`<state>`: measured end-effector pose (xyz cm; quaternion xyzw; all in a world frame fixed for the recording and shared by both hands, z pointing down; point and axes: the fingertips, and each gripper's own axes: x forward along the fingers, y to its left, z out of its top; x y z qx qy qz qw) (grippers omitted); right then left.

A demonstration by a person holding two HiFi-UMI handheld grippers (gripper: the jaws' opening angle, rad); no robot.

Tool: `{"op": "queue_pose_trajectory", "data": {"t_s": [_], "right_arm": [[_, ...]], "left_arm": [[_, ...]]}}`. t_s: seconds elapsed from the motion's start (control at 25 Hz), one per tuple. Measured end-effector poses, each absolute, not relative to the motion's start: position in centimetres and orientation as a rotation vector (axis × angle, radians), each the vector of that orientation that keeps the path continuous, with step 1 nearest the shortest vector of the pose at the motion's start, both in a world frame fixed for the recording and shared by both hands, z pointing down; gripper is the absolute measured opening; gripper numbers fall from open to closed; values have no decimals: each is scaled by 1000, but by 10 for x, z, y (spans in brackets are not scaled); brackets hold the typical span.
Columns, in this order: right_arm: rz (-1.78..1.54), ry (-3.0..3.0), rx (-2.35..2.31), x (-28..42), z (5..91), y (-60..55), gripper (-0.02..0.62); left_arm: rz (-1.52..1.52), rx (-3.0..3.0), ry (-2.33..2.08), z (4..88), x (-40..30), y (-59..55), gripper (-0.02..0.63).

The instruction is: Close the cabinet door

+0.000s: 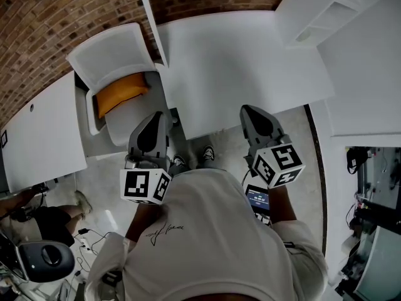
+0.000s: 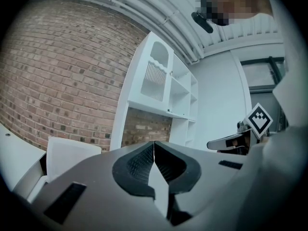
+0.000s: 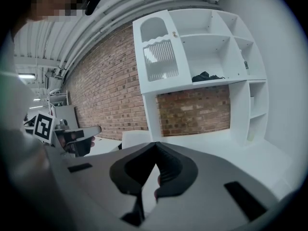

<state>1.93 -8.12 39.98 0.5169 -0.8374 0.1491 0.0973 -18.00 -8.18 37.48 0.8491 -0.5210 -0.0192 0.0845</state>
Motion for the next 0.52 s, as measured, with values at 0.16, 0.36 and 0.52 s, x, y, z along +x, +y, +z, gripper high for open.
{"op": "queue_pose_trajectory", "data": {"t_s": [0.16,0.36,0.52], "right_arm": [[455,-2487,1523,22,400,-79,23],[396,-2486,1501,25,391,-89,23],[347,-2490,1498,30,386,-100,23]], "left_arm": [[-56,2521,-1555,377,-181,-80,17],[-77,2538,-1552,372,-179,-89,17],[-114,2545,-1550,370,-177,-96,17]]}}
